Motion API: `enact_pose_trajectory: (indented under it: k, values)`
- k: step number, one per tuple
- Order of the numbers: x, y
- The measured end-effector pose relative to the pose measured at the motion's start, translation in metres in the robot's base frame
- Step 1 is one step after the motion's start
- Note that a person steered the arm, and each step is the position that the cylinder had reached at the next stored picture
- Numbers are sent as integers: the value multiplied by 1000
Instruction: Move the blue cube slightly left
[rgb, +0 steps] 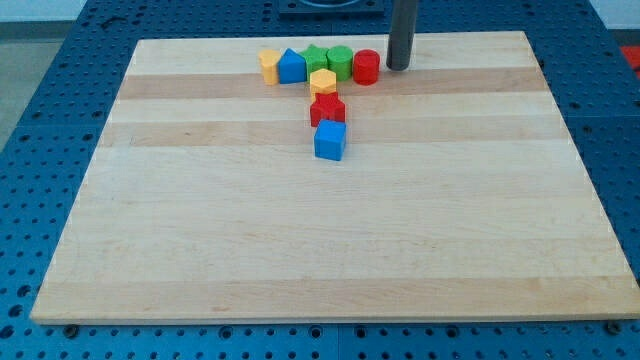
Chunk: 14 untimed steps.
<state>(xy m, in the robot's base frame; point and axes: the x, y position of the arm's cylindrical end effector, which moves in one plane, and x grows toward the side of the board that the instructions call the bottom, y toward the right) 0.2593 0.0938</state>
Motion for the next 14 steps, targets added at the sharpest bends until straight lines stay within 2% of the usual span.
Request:
enact_pose_trajectory:
  k: [1, 3, 5, 6, 7, 9, 11, 12, 14]
  values:
    - [0, 0]
    - [67, -3]
    - [104, -11]
    - [105, -11]
    - [143, -26]
    - [145, -33]
    - [145, -124]
    - [145, -147]
    - [145, -147]
